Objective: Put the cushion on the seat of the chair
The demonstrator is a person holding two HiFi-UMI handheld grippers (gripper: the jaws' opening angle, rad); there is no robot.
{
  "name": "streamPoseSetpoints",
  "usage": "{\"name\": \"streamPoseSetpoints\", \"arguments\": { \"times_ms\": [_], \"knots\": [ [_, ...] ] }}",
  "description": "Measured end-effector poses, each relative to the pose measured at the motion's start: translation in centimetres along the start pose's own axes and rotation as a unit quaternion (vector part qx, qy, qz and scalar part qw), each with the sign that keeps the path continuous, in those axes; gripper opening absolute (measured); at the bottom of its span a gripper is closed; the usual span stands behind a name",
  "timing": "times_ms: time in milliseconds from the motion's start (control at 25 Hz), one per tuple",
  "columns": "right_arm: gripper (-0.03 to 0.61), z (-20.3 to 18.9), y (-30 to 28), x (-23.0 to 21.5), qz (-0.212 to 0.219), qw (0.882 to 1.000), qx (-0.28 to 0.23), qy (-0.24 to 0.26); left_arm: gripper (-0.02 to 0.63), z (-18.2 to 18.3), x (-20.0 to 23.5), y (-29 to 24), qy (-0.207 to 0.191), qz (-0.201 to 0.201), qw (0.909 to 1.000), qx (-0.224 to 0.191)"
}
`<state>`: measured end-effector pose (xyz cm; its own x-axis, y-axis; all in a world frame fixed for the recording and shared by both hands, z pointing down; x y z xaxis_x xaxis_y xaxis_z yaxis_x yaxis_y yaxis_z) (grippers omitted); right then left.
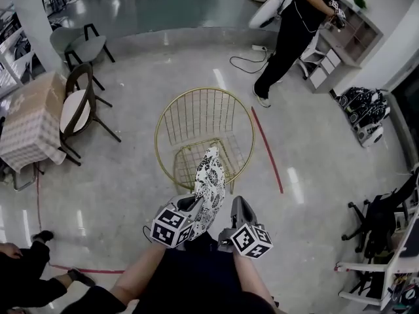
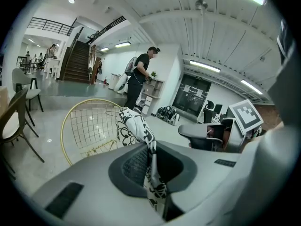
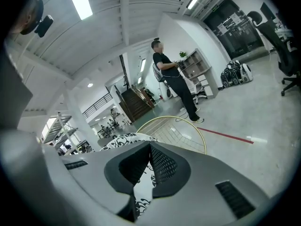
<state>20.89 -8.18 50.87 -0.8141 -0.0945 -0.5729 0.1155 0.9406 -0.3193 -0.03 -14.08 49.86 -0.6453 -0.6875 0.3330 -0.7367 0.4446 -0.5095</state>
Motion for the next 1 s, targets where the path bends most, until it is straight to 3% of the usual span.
{"name": "streamPoseSetpoints", "arguments": {
  "times_ms": [600, 1000],
  "knots": [
    [-0.006, 3.9, -8.2, -3.5, 0.013, 1.000, 0.017, -0.004, 0.031, 5.0, 3.2, -7.6, -0.008, 0.001, 0.9999, 0.007],
    [-0.006, 4.9, -10.3, -4.7, 0.012, 1.000, 0.023, -0.016, 0.031, 7.2, 3.4, -10.4, -0.050, -0.004, 0.9985, 0.021]
  ]
}}
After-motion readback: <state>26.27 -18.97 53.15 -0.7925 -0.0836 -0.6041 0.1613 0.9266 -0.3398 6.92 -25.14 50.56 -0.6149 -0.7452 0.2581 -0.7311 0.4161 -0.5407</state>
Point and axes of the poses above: the fingertips, and each gripper's own axes: y backward along the fingers, x to its left, z out of its top, the point moved 10 cm from there along y, backward along the fingers, and after that the axes turned 2 degrees about x, right-handed, at the moved point
